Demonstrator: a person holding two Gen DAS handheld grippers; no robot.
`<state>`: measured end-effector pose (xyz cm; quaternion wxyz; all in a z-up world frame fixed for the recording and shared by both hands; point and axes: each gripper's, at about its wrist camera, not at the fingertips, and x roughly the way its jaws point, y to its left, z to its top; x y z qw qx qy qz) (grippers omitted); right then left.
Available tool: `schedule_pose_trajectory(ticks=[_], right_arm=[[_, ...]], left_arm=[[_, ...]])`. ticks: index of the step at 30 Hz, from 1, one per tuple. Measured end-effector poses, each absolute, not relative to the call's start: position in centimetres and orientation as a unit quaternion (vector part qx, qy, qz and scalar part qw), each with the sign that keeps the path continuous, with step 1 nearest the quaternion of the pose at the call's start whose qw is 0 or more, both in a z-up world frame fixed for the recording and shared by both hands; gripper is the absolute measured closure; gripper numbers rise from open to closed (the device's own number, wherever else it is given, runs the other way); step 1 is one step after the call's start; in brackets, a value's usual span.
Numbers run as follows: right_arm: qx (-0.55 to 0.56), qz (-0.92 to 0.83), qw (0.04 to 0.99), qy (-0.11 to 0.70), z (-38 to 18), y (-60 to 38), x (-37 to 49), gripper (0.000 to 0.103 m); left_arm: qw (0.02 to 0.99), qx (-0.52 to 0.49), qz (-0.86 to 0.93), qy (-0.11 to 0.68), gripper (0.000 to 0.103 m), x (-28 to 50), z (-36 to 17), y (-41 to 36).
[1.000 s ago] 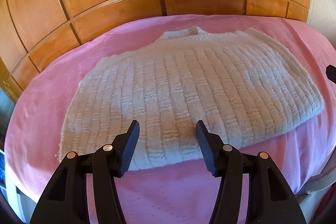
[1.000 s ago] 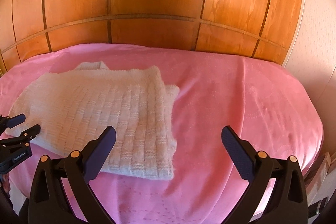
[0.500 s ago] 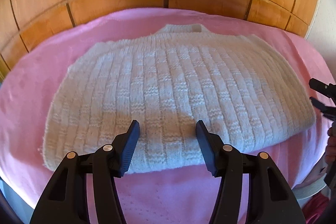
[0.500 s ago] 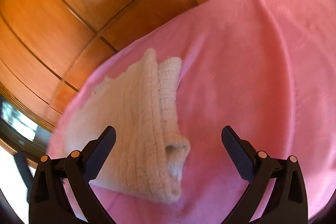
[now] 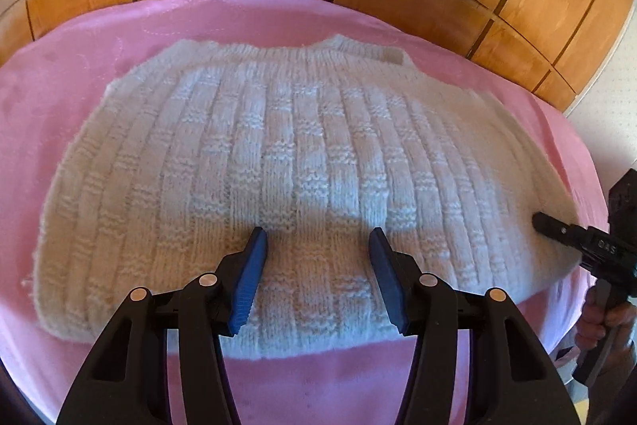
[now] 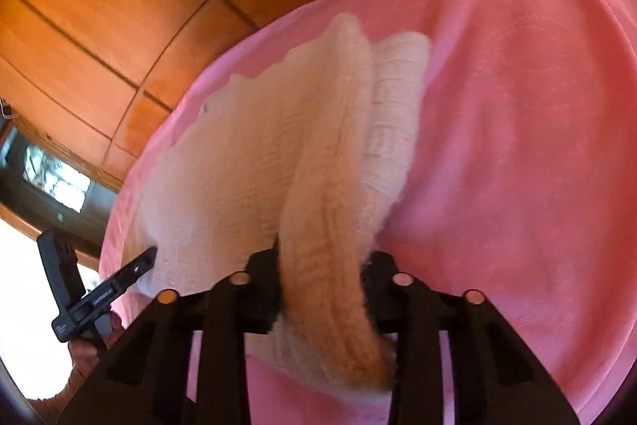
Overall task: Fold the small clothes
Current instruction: 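Lift and fold the held sweater side over the body with the right gripper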
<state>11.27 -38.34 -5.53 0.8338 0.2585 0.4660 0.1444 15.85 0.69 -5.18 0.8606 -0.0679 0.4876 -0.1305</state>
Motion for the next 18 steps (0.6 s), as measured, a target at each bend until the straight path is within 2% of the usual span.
schedule_pose_trajectory(ticks=[8,18], right_arm=[[0.248,0.211,0.840,0.434,0.6,-34.7,11.8,0.079],[0.228,0.278,0.836,0.415,4.6,-26.1,14.0,0.080]], left_arm=[[0.865,-0.092,-0.130,0.476,0.050,16.0,-3.8,2.4],[0.891,-0.094,-0.102,0.433,0.050,14.5,-1.0,7.0]])
